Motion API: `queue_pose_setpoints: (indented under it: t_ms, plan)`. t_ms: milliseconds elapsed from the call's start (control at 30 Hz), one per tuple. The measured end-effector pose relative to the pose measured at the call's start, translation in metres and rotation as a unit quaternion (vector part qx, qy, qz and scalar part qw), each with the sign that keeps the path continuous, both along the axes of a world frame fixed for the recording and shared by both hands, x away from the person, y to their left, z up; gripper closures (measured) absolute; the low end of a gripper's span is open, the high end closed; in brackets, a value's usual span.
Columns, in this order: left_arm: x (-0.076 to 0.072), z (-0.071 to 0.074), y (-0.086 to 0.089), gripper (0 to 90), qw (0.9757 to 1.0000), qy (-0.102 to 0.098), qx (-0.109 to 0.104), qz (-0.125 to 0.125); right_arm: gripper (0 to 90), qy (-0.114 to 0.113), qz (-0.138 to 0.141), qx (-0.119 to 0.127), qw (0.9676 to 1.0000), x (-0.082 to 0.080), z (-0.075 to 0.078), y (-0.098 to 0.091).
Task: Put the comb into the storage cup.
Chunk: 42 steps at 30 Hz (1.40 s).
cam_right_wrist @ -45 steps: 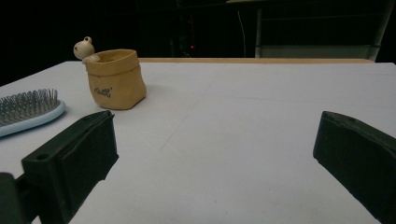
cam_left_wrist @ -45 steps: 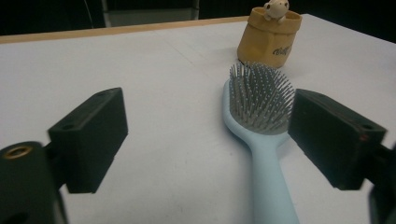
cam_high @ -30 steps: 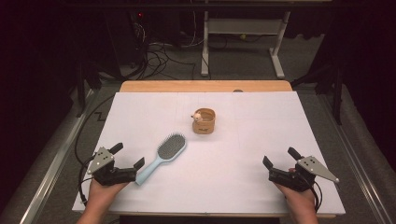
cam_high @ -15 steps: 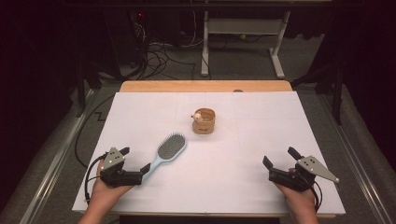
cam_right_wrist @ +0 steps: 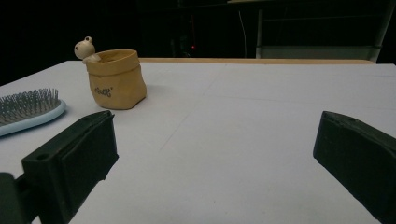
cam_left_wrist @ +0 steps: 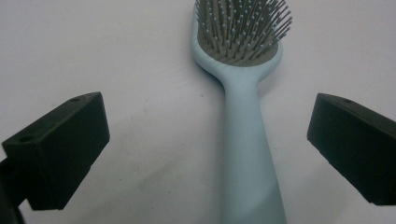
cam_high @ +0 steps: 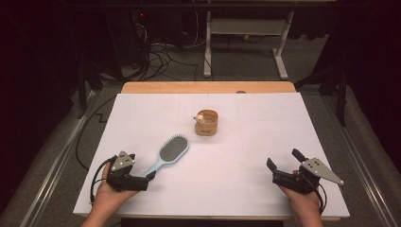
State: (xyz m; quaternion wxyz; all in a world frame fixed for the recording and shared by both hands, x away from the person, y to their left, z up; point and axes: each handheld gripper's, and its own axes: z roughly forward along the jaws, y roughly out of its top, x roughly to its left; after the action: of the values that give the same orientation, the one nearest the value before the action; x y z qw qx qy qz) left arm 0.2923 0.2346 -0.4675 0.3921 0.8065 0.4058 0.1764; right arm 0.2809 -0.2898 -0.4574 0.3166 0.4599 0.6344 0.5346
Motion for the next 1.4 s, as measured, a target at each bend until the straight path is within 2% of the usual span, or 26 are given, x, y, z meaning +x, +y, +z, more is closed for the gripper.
queue_pose_setpoints:
  t_ms: [167, 400, 467, 733, 1100, 1267, 1400]
  plan:
    - [0.003, 0.001, -0.001, 0.0, 0.9999, 0.005, 0.008, -0.006, 0.4, 0.001, 0.001, 0.000, 1.0000, 0.000, 0.000, 0.001]
    - [0.012, 0.014, -0.017, 0.0, 0.9993, 0.005, 0.034, -0.018, 0.4, 0.002, -0.001, 0.002, 1.0000, 0.000, 0.000, 0.000]
    - [0.018, 0.018, -0.024, 0.0, 0.9988, 0.013, 0.043, -0.020, 0.3, 0.002, -0.001, 0.003, 1.0000, 0.000, 0.000, -0.001]
    - [0.036, 0.026, -0.035, 0.0, 0.9982, 0.024, 0.048, -0.025, 0.3, 0.002, -0.003, 0.005, 1.0000, 0.000, 0.000, -0.002]
    - [0.054, 0.026, -0.051, 0.0, 0.9967, 0.050, 0.055, -0.033, 0.3, 0.002, -0.002, 0.006, 1.0000, 0.000, 0.000, -0.002]
    - [0.064, 0.022, -0.059, 0.0, 0.9948, 0.071, 0.062, -0.038, 0.4, 0.000, -0.002, 0.006, 1.0000, 0.000, 0.000, -0.003]
    - [0.069, 0.022, -0.067, 0.2, 0.9933, 0.078, 0.074, -0.041, 0.3, 0.001, -0.003, 0.005, 1.0000, 0.000, 0.000, -0.003]
